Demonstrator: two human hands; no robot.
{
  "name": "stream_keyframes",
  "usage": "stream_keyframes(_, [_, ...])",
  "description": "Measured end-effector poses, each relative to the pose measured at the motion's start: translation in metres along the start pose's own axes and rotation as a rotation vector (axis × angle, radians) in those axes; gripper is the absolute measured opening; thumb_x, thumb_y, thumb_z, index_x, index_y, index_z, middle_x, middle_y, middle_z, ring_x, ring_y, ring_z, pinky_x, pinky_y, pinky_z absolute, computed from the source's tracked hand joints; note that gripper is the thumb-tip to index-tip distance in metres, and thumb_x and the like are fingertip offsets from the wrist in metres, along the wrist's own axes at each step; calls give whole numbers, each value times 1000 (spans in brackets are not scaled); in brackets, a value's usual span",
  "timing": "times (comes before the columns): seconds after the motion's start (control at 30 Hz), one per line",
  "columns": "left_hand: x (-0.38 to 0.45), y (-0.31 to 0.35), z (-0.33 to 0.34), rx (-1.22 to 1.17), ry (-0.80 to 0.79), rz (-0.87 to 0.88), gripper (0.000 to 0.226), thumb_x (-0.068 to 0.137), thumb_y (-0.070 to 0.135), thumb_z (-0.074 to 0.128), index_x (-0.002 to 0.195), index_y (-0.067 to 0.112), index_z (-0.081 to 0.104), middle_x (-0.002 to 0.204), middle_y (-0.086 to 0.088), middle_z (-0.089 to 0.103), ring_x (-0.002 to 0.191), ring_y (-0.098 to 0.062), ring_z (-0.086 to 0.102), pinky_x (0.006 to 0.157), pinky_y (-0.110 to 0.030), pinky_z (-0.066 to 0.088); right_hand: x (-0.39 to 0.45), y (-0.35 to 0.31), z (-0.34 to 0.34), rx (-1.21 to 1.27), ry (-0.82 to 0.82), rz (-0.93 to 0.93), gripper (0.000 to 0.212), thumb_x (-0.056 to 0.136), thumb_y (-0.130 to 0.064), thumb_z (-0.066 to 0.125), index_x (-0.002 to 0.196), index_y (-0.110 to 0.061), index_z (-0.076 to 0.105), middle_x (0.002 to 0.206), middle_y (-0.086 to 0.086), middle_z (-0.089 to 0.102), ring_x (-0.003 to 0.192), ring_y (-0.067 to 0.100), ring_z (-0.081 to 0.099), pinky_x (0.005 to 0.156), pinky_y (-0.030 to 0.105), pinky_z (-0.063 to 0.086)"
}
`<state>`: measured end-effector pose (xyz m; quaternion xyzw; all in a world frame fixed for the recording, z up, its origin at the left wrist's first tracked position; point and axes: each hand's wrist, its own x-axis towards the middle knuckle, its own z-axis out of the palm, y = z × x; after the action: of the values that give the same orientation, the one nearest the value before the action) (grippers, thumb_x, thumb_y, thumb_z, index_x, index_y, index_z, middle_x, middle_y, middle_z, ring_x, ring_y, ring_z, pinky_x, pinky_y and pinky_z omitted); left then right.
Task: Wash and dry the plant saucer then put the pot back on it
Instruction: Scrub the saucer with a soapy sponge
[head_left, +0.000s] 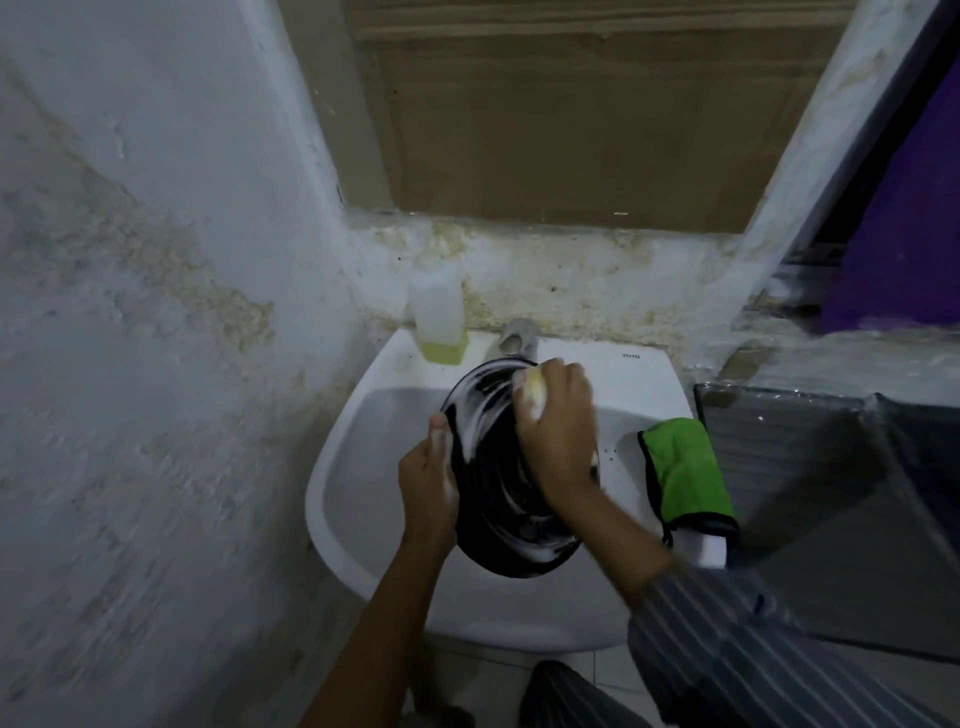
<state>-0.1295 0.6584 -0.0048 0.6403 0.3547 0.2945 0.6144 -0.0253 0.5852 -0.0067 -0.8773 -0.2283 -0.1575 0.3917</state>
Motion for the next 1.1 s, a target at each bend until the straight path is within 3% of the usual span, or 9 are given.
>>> stream_keyframes(0.17, [6,-2,-6,-49,14,1,31,100,19,40,79,21,64,56,22,63,53,12,59,51,-2,43,-74,-17,4,13,-116,-456,23,80,-39,57,86,-19,47,81,7,55,71,22,47,59,29,38])
stream_keyframes(0.23, [7,-4,-11,-63,39,15,27,100,22,41,87,21,65,62,23,65,53,16,58,49,2,41,-73,7,-1,21,-122,-369,22,82,-40,52,87,-19,47,80,9,56,74,24,48,59,31,41])
stream_keyframes(0.37, [7,-6,-13,-150,64,-89,46,96,40,44,73,3,61,62,-3,60,46,0,58,44,-12,46,-52,52,-11,42,-67,218,26,93,-30,50,91,-5,49,91,16,50,85,36,51,66,38,41])
stream_keyframes(0.43, [7,-7,-9,-134,58,-70,45,94,42,45,72,5,58,60,-5,55,50,-6,56,48,-16,47,-44,49,-10,82,-13,344,23,94,-27,50,90,-5,45,92,15,48,87,35,49,68,40,40])
stream_keyframes(0.6, [14,-2,2,40,-33,39,57,94,45,41,71,-2,62,67,-11,64,64,-17,60,58,-28,49,-56,-15,-3,116,-13,-27,23,90,-37,48,90,-15,44,87,9,52,82,21,48,70,26,39])
stream_keyframes(0.7, [10,3,4,23,-57,41,54,91,49,41,64,7,60,61,-8,61,58,-14,58,53,-22,47,-47,-18,-9,138,14,-110,28,89,-39,45,92,-11,48,86,12,54,80,24,53,67,31,44])
stream_keyframes(0.9, [-5,6,4,80,-166,281,48,88,45,45,46,25,35,40,8,44,42,1,39,44,-12,31,-20,38,-25,307,67,462,32,97,-38,40,101,-6,43,97,11,47,83,26,49,68,32,38])
stream_keyframes(1.03, [-9,7,-4,403,-411,538,49,92,53,42,50,30,32,42,7,40,47,-5,42,49,-11,29,-6,72,-47,1035,-308,1033,78,86,-72,28,135,-14,44,132,17,53,119,31,54,102,44,44])
stream_keyframes(1.1, [-13,8,-8,660,-558,662,45,84,61,29,53,28,31,45,9,36,49,-7,41,49,-14,28,-5,89,-65,1038,-519,1102,86,74,-81,33,121,-12,53,110,17,68,95,27,68,71,35,59])
